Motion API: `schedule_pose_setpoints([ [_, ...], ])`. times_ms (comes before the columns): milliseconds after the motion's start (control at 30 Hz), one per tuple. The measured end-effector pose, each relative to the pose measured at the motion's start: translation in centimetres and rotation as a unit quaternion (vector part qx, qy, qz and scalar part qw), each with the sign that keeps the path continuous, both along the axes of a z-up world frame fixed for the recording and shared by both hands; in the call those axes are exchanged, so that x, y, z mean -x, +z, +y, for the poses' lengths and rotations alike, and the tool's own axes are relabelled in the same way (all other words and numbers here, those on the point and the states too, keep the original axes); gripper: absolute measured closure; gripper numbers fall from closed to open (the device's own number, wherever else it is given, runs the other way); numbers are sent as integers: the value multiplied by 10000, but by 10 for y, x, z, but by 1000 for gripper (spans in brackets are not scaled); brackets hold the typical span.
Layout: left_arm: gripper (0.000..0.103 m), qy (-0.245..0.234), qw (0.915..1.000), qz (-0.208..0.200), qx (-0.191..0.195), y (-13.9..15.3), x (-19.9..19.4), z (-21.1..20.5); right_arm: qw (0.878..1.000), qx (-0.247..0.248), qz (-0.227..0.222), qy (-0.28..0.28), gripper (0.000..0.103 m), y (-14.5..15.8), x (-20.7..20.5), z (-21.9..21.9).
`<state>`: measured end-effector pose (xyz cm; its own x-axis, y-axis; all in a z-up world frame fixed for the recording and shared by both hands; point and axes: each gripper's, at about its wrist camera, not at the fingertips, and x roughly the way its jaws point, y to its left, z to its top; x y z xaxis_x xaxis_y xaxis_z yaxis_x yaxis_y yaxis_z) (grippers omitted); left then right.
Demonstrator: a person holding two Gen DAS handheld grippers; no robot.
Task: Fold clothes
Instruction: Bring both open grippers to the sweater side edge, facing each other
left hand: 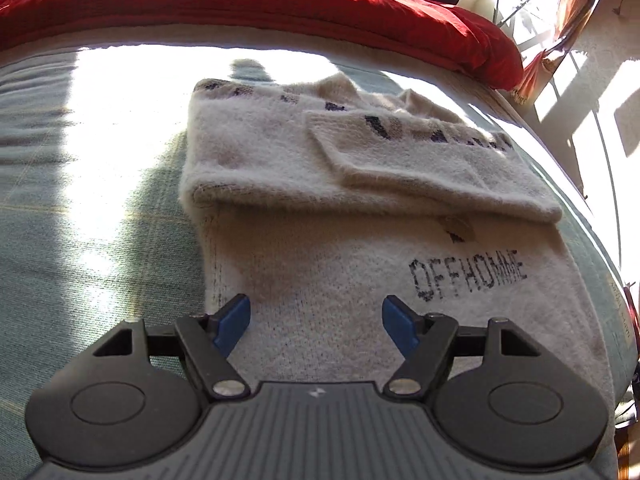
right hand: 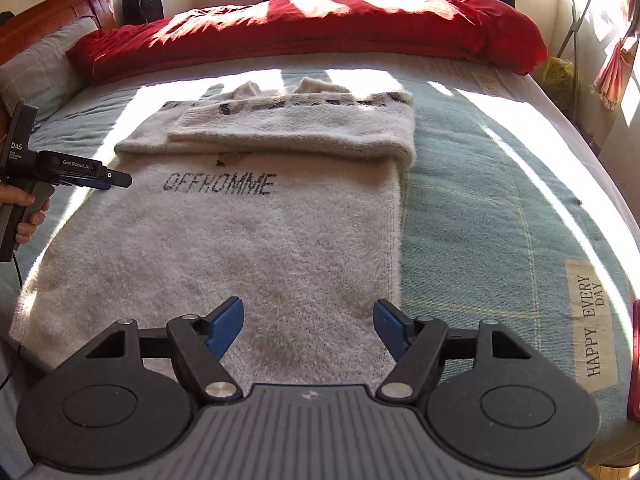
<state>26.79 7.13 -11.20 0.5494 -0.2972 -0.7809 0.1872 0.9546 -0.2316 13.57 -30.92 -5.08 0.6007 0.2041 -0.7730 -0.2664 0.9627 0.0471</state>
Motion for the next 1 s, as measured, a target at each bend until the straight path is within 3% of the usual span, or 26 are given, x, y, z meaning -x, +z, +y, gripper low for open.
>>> schedule_pose_setpoints([
  [100,30,-840,9950,-322,-438,20,32,-20,9989,246,-233,323,27,7,3,9],
  [267,28,-2116,9669,-856,-1142,45,98,-59,9942,541,-484,799,27,20,8,29],
  [433,28,-3086,9267,-1241,-1752,51,164,-88,9799,1146,-423,1575,27,29,22,53],
  [567,27,-3739,8849,-1459,-2364,44,204,-102,9469,2455,-563,1998,27,41,28,55],
  [633,27,-3938,8660,-1566,-2653,35,218,-107,9346,2844,-676,2026,25,51,26,49],
  [767,27,-4187,8463,-1561,-2899,12,233,-118,9425,2486,-571,2159,21,52,26,48],
  [867,27,-4275,8402,-1571,-2943,-5,242,-125,9508,1945,-304,2392,21,23,35,68],
  [1000,27,-4320,8275,-1667,-3174,-21,250,-134,9473,1647,81,2745,21,-23,55,103],
])
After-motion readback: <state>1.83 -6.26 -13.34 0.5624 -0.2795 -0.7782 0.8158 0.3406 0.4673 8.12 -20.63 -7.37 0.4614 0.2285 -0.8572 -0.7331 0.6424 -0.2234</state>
